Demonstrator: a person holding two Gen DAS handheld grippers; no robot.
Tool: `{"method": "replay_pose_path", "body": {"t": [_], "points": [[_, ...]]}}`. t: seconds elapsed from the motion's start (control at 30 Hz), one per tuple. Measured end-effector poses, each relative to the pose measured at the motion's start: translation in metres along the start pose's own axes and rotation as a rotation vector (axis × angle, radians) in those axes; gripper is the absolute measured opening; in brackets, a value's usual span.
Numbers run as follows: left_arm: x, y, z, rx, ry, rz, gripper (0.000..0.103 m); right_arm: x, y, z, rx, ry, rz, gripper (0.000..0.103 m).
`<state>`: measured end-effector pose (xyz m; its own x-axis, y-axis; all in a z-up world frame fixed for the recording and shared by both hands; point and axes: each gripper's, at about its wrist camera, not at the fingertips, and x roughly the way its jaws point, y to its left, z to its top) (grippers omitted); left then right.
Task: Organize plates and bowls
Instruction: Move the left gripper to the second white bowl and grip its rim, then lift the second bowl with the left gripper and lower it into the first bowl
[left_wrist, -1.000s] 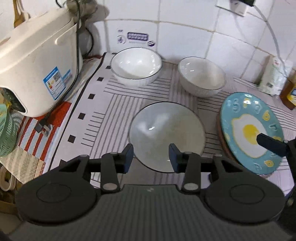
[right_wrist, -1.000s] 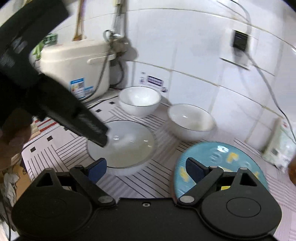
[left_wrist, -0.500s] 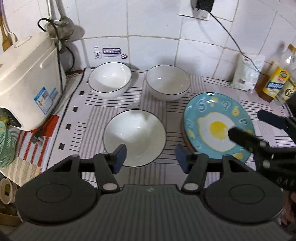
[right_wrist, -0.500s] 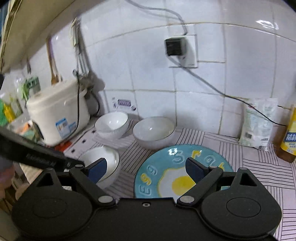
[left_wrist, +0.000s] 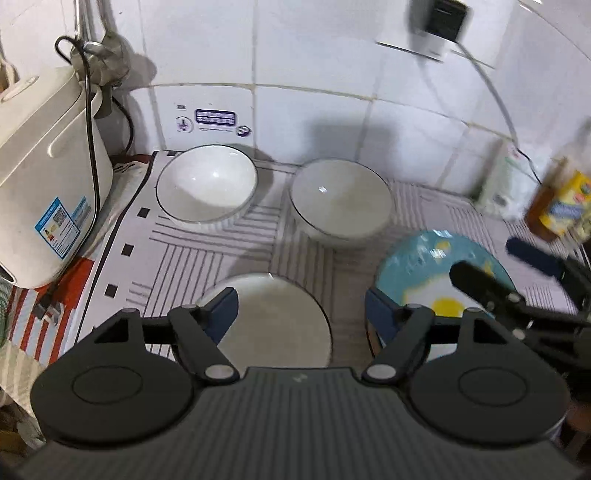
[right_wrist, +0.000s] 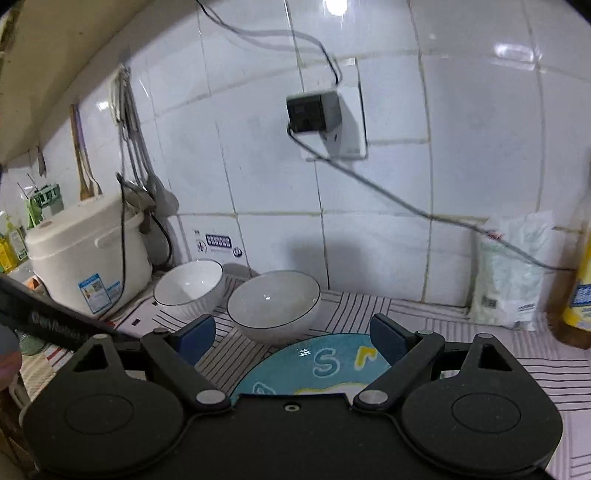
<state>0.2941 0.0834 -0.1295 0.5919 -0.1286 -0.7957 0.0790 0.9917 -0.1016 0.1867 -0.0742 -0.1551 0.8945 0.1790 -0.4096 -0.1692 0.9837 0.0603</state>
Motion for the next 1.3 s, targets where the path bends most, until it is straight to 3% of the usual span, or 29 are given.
{"method": "replay_pose_path", "body": {"t": [0.07, 0.17, 0.27, 0.37, 0.53, 0.6, 0.67, 0.73, 0.83, 0.87, 0.9, 1.1, 1.3], "points": [[0.013, 0.005, 0.010, -0.021, -0.016, -0.004, 0.075, 0.017, -0.003, 0.001, 0.016, 0.021, 0.000, 0.085], [0.034, 0.011, 0.023, -0.051, -0.006, -0.002, 0.073, 0.053, -0.012, 0.006, 0.056, 0.137, -0.008, 0.077], [0.056, 0.015, 0.033, -0.071, 0.022, -0.018, 0.072, 0.079, -0.021, 0.008, 0.110, 0.165, 0.016, 0.073], [0.076, 0.014, 0.042, -0.077, 0.046, -0.024, 0.071, 0.095, -0.021, 0.009, 0.104, 0.147, 0.014, 0.069], [0.107, 0.012, 0.055, -0.099, 0.087, -0.023, 0.059, 0.123, -0.020, 0.012, 0.129, 0.153, 0.000, 0.053], [0.114, 0.010, 0.058, -0.093, 0.085, -0.017, 0.056, 0.133, -0.021, 0.014, 0.136, 0.160, -0.007, 0.052], [0.121, 0.008, 0.061, -0.082, 0.090, -0.010, 0.036, 0.137, -0.021, 0.015, 0.134, 0.157, -0.012, 0.052], [0.127, 0.007, 0.063, -0.083, 0.113, -0.025, 0.023, 0.143, -0.021, 0.016, 0.113, 0.168, -0.025, 0.052], [0.128, 0.004, 0.063, -0.077, 0.117, -0.044, 0.015, 0.151, -0.022, 0.018, 0.101, 0.197, -0.028, 0.039], [0.128, 0.003, 0.062, -0.073, 0.115, -0.041, 0.015, 0.154, -0.021, 0.018, 0.093, 0.217, -0.025, 0.027], [0.128, 0.002, 0.062, -0.071, 0.112, -0.037, 0.015, 0.157, -0.021, 0.018, 0.088, 0.233, -0.027, 0.024], [0.130, 0.005, 0.062, -0.093, 0.112, -0.044, 0.015, 0.167, -0.020, 0.017, 0.106, 0.253, -0.053, 0.024], [0.102, -0.008, 0.058, -0.011, 0.080, -0.003, 0.014, 0.161, -0.012, 0.016, 0.096, 0.223, -0.083, 0.019]]}}
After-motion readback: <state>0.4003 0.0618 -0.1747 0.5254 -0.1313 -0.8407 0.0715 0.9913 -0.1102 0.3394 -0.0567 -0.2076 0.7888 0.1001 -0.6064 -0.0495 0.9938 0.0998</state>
